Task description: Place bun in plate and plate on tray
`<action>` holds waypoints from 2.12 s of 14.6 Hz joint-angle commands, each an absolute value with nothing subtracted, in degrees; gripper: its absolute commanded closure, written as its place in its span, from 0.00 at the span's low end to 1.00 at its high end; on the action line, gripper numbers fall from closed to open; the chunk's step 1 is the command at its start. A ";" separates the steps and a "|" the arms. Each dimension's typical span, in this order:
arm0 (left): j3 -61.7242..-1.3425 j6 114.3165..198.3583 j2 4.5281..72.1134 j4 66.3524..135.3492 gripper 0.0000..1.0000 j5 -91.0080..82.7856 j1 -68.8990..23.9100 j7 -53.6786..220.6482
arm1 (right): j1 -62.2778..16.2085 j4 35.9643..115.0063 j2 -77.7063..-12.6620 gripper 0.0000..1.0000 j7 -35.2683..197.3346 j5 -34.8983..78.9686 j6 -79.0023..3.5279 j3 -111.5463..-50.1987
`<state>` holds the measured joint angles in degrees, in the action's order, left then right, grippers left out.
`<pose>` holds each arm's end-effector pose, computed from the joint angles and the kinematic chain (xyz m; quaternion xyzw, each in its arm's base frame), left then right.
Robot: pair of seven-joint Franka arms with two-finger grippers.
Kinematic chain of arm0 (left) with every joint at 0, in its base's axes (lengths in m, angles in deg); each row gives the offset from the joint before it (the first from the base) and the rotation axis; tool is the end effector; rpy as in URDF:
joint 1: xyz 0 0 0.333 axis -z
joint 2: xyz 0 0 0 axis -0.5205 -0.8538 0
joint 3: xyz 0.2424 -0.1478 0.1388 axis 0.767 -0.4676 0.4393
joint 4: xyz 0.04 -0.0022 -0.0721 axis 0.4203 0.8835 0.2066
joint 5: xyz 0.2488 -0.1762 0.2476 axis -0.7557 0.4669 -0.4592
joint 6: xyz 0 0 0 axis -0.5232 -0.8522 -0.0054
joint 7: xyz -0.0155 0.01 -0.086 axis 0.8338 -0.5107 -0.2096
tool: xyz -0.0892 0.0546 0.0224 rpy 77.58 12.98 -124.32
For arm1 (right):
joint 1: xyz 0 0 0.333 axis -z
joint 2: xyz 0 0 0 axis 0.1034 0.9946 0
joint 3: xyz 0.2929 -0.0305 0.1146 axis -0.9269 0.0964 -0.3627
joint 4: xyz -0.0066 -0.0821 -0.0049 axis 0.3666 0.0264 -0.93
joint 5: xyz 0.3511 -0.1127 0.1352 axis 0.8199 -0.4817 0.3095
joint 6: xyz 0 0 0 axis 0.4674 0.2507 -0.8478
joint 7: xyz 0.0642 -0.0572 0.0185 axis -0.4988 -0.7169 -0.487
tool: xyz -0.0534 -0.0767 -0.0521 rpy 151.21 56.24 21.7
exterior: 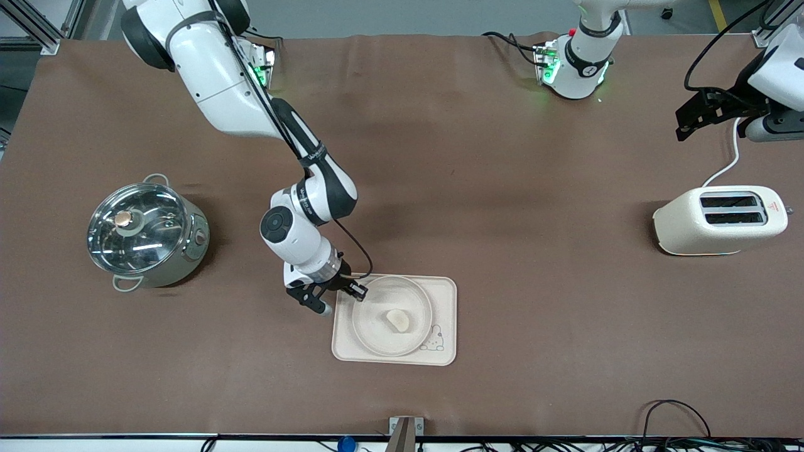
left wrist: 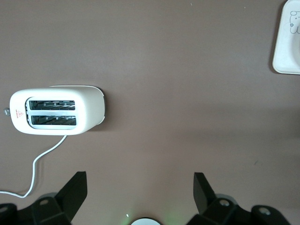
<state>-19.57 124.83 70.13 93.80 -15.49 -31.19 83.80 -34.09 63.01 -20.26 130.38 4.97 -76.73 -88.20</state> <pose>0.5092 -0.0563 0.6547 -0.9996 -0.0046 0.0051 0.0275 0.6481 0.3561 0.1962 -0.9426 0.2671 -0.0657 0.1892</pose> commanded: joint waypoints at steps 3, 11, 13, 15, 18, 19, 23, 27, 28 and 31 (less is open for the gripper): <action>-19.10 125.40 70.89 94.57 0.00 -14.86 -31.10 83.01 | -33.80 62.59 -21.62 0.00 130.36 5.41 -76.02 -88.34; -19.10 125.48 70.80 94.48 0.00 -14.86 -31.19 82.92 | -31.61 64.44 -44.62 0.00 129.05 -2.57 -42.85 -83.52; -19.10 125.83 70.18 94.48 0.00 -14.86 -31.02 83.01 | -26.62 64.44 -50.34 0.00 123.46 -3.91 -35.44 -83.16; -19.10 126.10 70.18 94.48 0.00 -14.77 -30.93 83.01 | -19.42 64.09 -54.22 0.00 111.70 -4.00 -27.18 -83.25; -19.10 125.84 70.27 94.48 0.00 -14.77 -31.10 82.75 | -8.87 64.09 -58.88 0.00 99.28 -5.48 -18.21 -83.25; -19.10 125.75 70.36 94.57 0.00 -14.77 -31.19 82.75 | -6.23 64.09 -60.28 0.00 95.68 -7.50 -16.70 -83.42; -19.10 125.75 70.36 94.48 0.00 -14.77 -31.19 82.75 | -2.34 66.45 -68.45 0.00 86.69 -17.34 -11.15 -83.51; -19.10 125.75 70.36 94.57 0.00 -14.77 -31.19 82.75 | -1.63 66.55 -73.39 0.00 80.61 -18.94 -9.74 -82.54; -19.01 125.57 70.62 94.57 0.00 -14.77 -31.28 82.75 | -1.72 66.64 -73.39 0.00 80.70 -18.94 -9.74 -82.54; -19.01 125.57 70.89 94.48 0.00 -14.77 -31.28 82.75 | -2.59 66.20 -73.57 0.00 81.32 -18.41 -7.81 -82.72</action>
<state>-19.45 125.49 69.90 94.29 -15.49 -31.30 83.80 -2.34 64.68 -72.68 81.49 -17.72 -8.06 -82.10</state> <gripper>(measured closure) 0.000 0.000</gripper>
